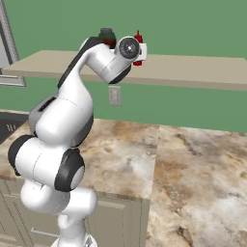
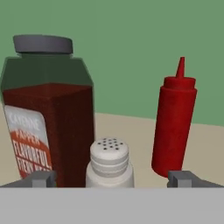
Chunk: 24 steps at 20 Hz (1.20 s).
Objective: Collect the paprika, ketchup, and shaker from the cabinet and place them next to the stove.
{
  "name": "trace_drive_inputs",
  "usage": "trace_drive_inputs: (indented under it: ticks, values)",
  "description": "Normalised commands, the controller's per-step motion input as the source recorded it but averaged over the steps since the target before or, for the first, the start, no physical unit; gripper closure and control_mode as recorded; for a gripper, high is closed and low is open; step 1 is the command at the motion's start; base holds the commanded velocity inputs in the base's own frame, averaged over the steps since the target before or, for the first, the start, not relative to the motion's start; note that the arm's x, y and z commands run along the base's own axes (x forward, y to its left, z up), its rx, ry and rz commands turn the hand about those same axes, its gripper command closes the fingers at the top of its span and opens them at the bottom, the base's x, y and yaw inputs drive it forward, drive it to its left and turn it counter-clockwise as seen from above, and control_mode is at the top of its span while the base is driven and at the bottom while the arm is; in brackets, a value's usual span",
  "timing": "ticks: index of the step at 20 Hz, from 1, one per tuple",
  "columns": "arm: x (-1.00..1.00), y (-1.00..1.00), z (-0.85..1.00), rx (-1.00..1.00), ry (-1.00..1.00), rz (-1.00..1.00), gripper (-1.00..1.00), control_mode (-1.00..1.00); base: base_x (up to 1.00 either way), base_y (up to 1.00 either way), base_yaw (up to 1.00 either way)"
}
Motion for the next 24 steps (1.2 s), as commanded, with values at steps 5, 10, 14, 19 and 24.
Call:
trace_drive_inputs:
  ticks: [5,10,14,19,24]
  values:
    - [0.02,0.00,-0.09,-0.01,0.01,0.04,-1.00,-1.00,0.00,0.00,0.00]
    - [0.11,0.00,-0.07,0.00,0.03,0.03,-1.00,-1.00,0.00,0.00,0.00]
    - [0.10,0.00,-0.10,-0.02,0.05,0.02,-1.00,-1.00,0.00,0.00,0.00]
    - [0.05,0.00,-0.11,-0.03,0.05,0.02,-1.00,-1.00,0.00,0.00,0.00]
    - [0.06,0.09,-0.15,-0.06,0.08,0.01,1.00,-1.00,0.00,0.00,0.00]
